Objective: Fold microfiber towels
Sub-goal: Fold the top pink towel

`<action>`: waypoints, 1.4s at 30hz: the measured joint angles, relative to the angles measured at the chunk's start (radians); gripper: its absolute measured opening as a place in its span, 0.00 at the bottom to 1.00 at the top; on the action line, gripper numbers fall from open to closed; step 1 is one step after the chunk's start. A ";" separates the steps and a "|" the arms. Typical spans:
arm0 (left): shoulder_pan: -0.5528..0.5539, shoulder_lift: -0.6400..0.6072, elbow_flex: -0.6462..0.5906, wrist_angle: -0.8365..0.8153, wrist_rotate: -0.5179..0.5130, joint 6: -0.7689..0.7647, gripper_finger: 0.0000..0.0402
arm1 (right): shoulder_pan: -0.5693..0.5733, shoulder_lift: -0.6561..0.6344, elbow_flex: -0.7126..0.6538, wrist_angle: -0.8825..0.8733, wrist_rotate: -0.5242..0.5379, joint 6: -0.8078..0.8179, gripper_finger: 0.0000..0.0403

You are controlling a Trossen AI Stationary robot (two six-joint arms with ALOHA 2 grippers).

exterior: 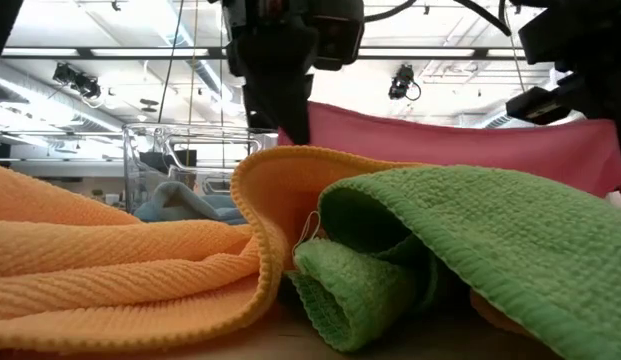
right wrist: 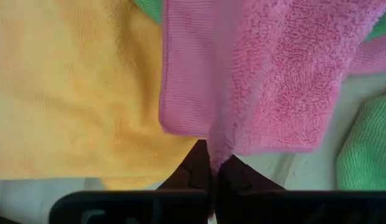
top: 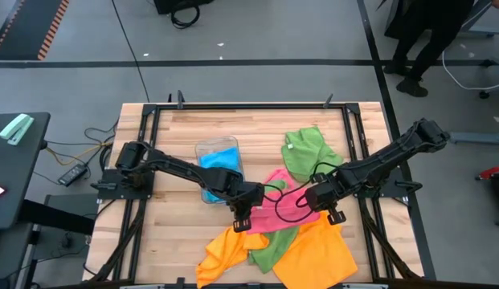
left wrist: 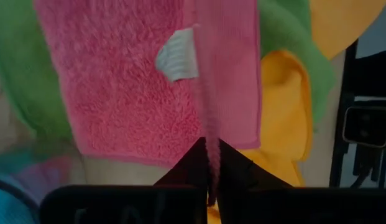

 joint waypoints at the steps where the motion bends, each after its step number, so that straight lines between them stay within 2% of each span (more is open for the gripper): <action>1: 0.000 0.001 -0.001 -0.003 0.000 0.000 0.04 | 0.002 0.000 0.000 0.003 0.002 0.000 0.01; 9: -0.012 0.007 -0.001 0.011 -0.004 -0.016 0.05 | 0.014 0.000 -0.026 0.011 -0.022 0.017 0.04; 14: -0.026 0.007 -0.001 0.018 -0.007 -0.035 0.07 | 0.031 0.000 -0.045 0.013 -0.049 0.049 0.13; 20: -0.046 0.029 -0.001 0.035 -0.007 -0.040 0.04 | 0.051 0.000 -0.045 0.063 -0.050 0.070 0.26; 25: -0.060 0.037 0.000 0.063 -0.013 -0.041 0.06 | 0.054 0.000 -0.045 0.056 -0.050 0.111 0.32; 29: -0.060 0.039 0.000 0.061 -0.022 -0.070 0.14 | 0.054 0.000 -0.045 0.055 -0.051 0.133 0.33; 32: -0.060 0.039 0.000 0.060 -0.008 -0.087 0.23 | 0.054 0.000 -0.043 0.055 -0.051 0.152 0.33; 39: -0.046 0.028 -0.002 0.058 0.139 -0.100 0.49 | 0.054 0.000 -0.043 0.044 -0.067 0.151 0.33; 42: -0.031 -0.009 -0.001 0.061 0.149 -0.109 0.55 | 0.054 0.000 -0.039 0.015 -0.069 0.146 0.33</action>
